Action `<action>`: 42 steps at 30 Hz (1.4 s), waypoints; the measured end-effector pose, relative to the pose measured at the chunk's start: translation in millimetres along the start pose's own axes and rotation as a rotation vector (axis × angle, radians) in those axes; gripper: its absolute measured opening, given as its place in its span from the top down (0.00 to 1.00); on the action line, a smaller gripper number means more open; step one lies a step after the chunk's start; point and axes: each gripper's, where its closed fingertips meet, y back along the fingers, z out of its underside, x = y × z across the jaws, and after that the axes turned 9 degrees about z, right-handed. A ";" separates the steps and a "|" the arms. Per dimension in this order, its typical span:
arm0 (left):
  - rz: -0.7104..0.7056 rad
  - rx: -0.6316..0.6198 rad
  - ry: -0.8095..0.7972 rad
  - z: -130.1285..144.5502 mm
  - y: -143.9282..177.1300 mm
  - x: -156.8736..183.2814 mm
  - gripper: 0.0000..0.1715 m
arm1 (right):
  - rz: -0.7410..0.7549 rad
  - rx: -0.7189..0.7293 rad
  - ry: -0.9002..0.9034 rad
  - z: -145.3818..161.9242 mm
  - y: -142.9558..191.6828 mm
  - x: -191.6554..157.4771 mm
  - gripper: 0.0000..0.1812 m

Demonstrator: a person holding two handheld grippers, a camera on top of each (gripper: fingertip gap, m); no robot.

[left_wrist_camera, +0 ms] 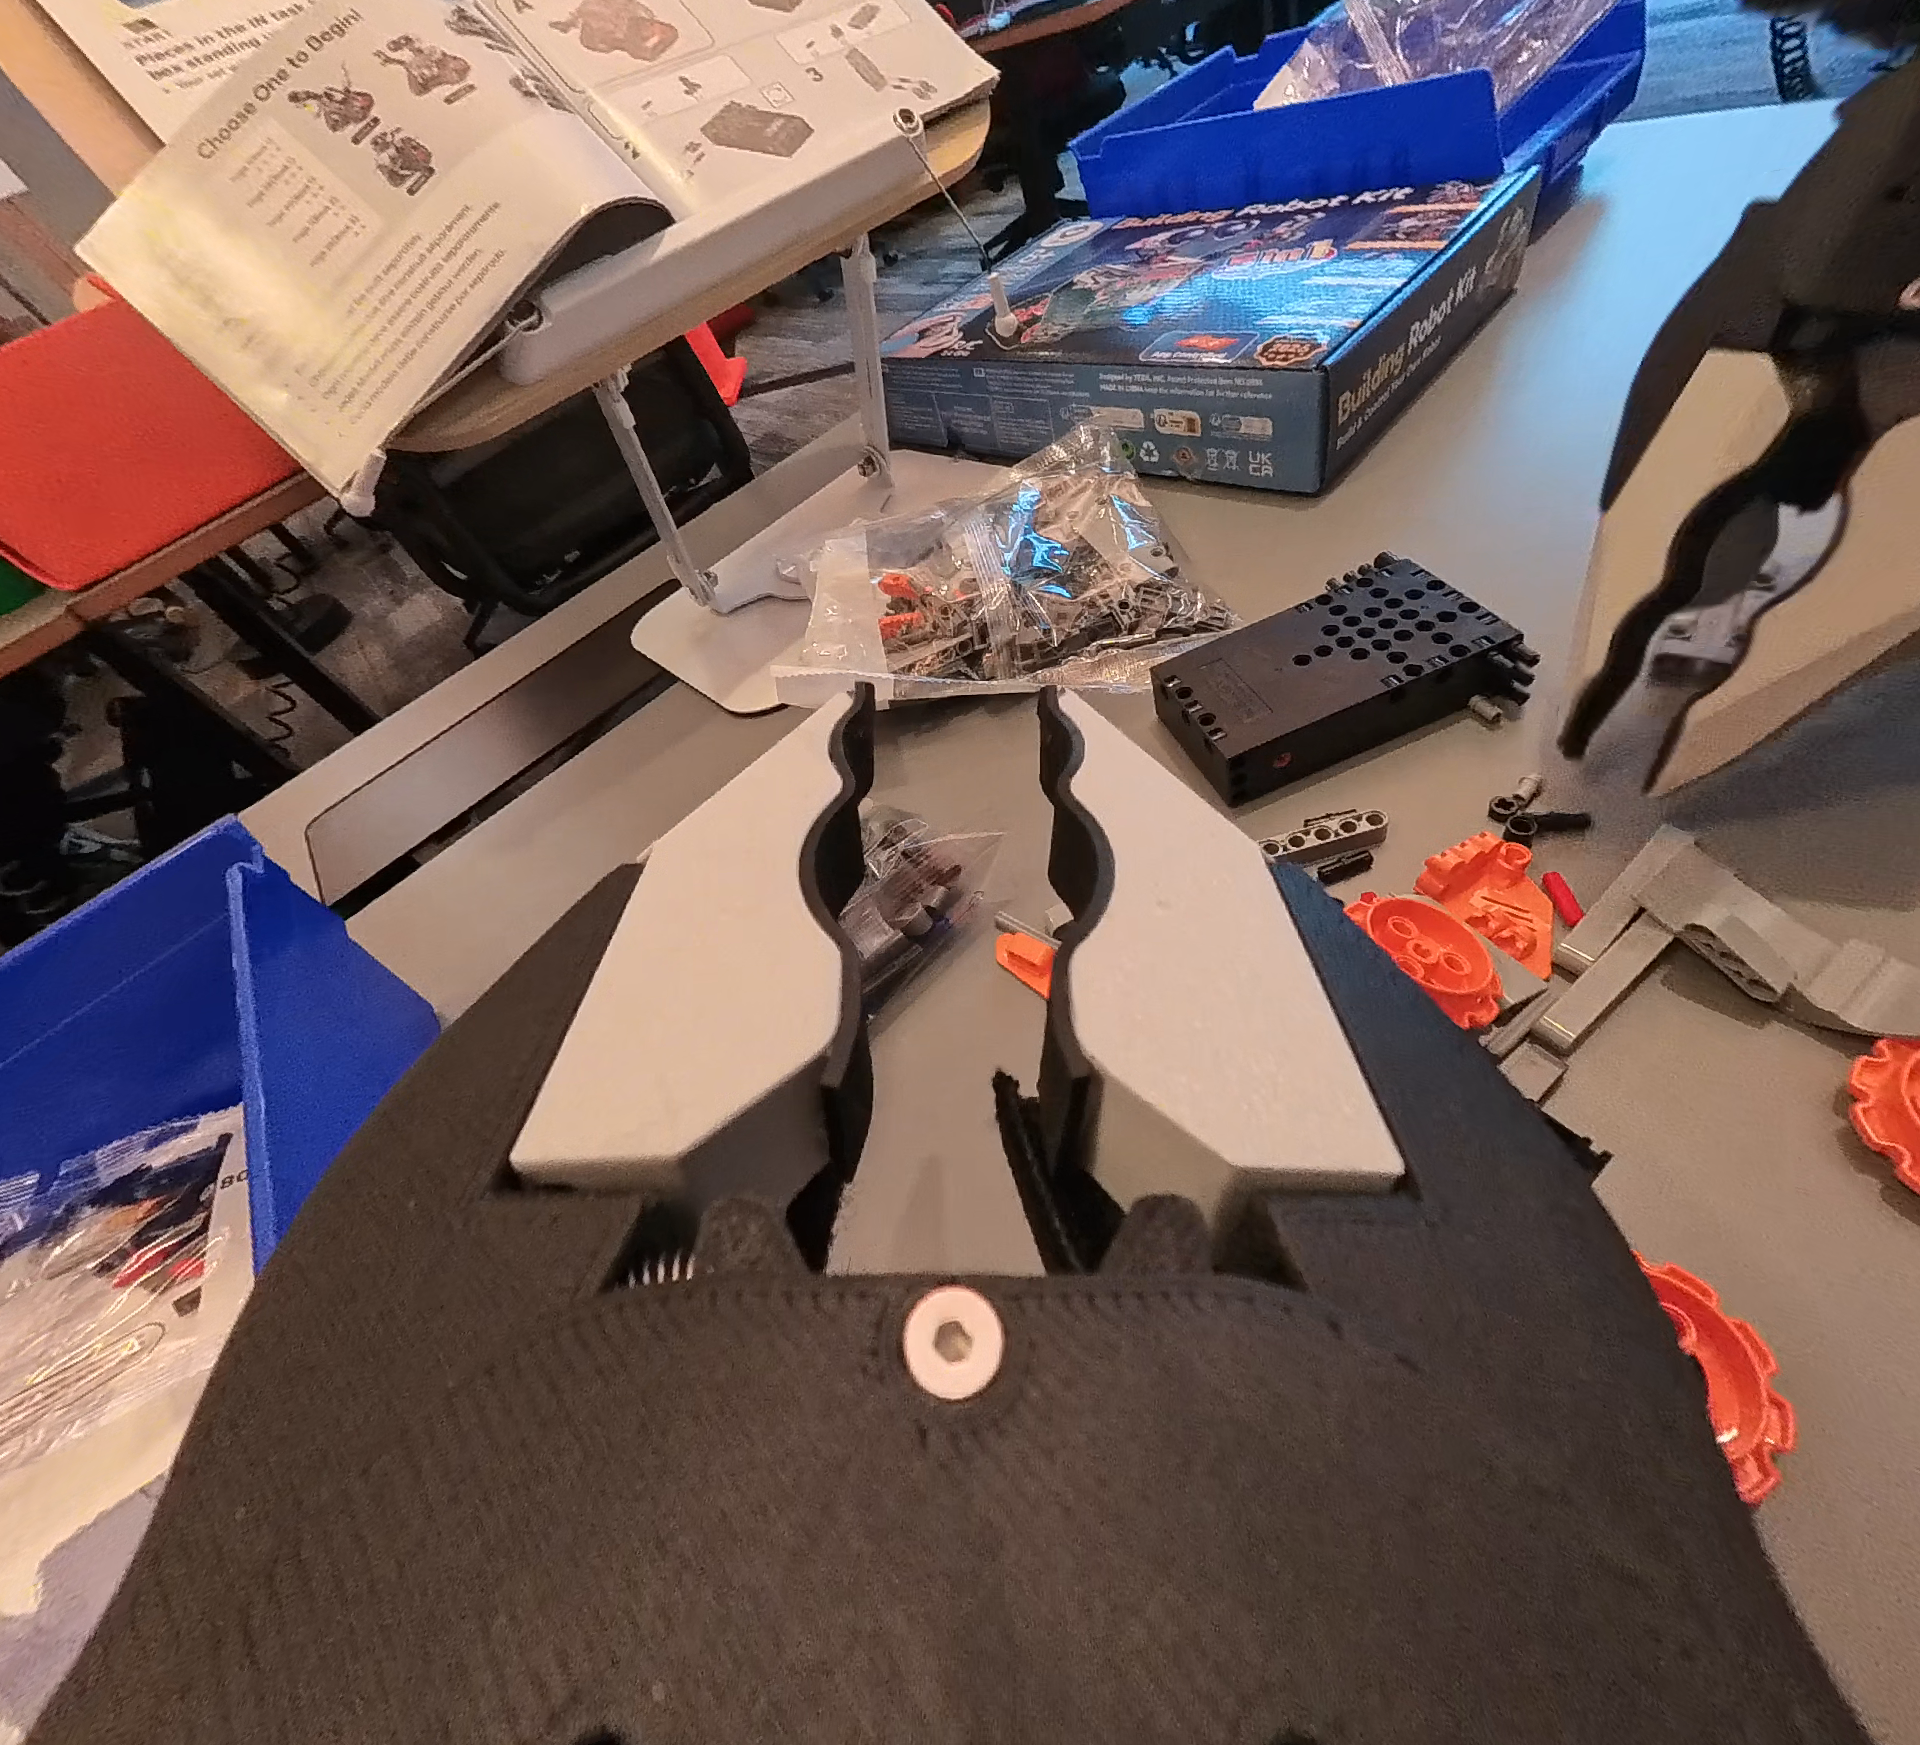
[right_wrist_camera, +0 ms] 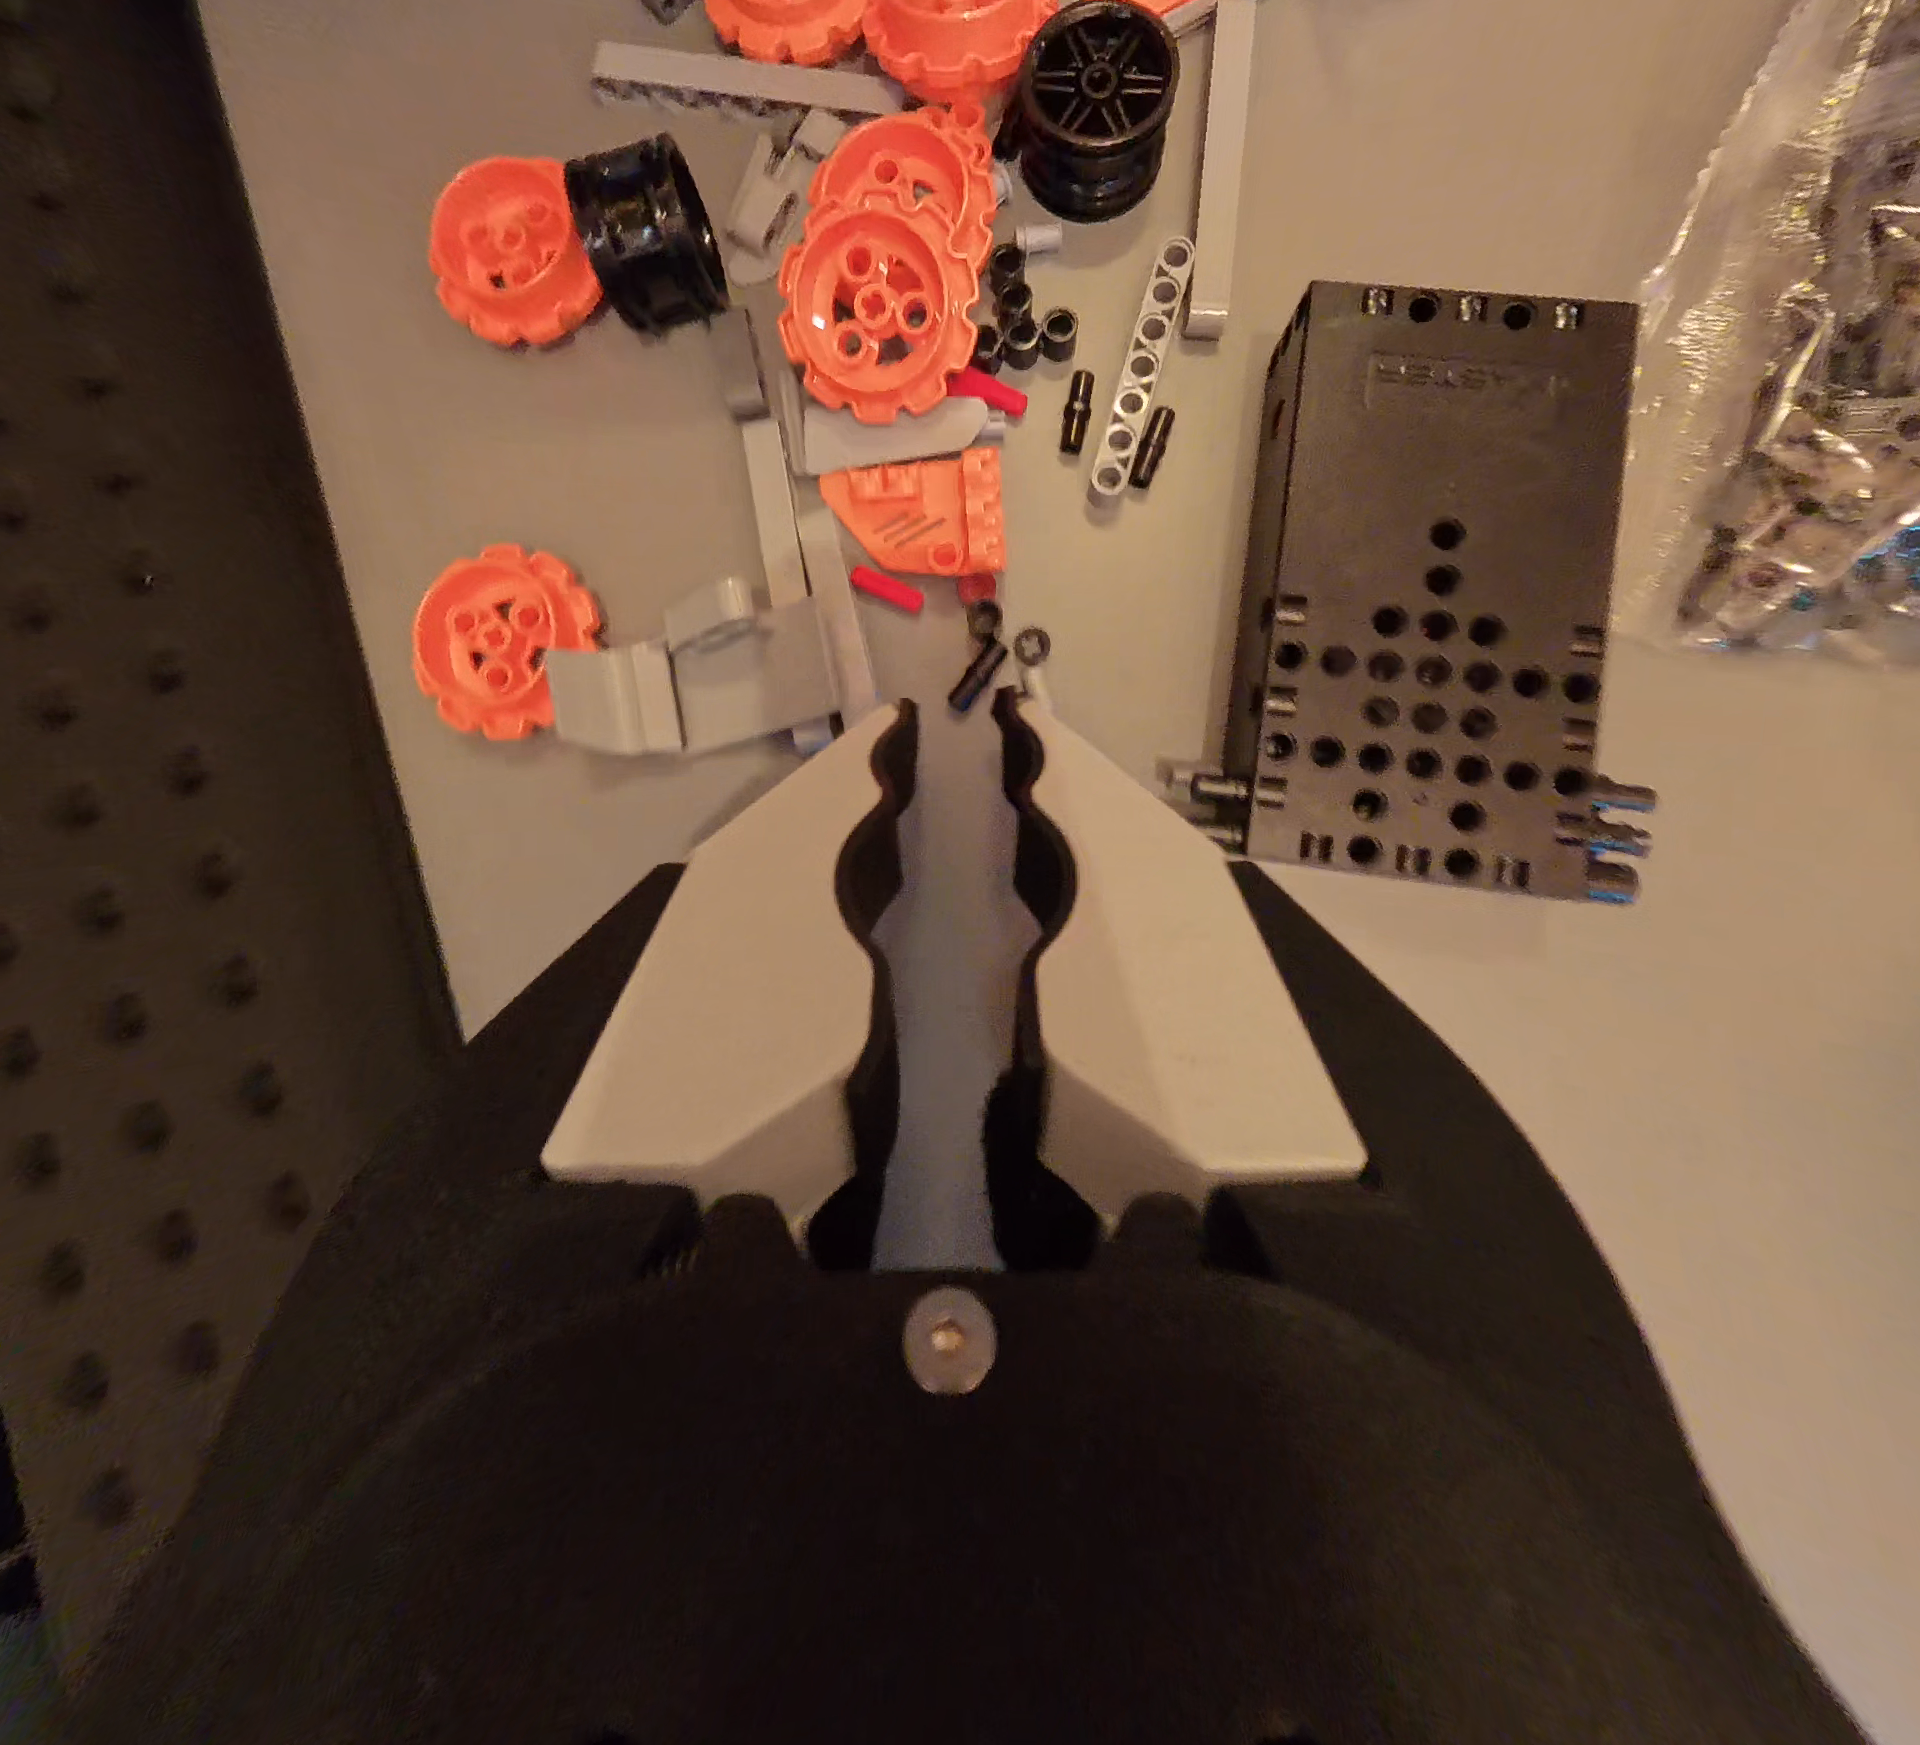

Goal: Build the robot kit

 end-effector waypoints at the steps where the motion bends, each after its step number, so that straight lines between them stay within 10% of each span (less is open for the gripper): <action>1: 0.000 0.001 0.001 -0.1 0.3 -0.1 0.83 | 0.009 0.001 -0.013 -1.0 -5.5 0.4 0.94; 19: 0.030 -0.005 -0.026 -1.8 -4.3 11.4 0.83 | 0.040 0.011 0.009 -1.5 -18.9 -0.8 0.98; 26: 0.087 -0.025 -0.049 -0.2 -13.8 23.3 0.85 | 0.044 0.197 -0.019 -16.0 26.0 17.9 0.99; 42: 0.427 -0.037 -0.461 -54.5 -110.7 153.5 0.91 | -0.102 0.545 -0.198 -13.9 103.8 44.6 0.99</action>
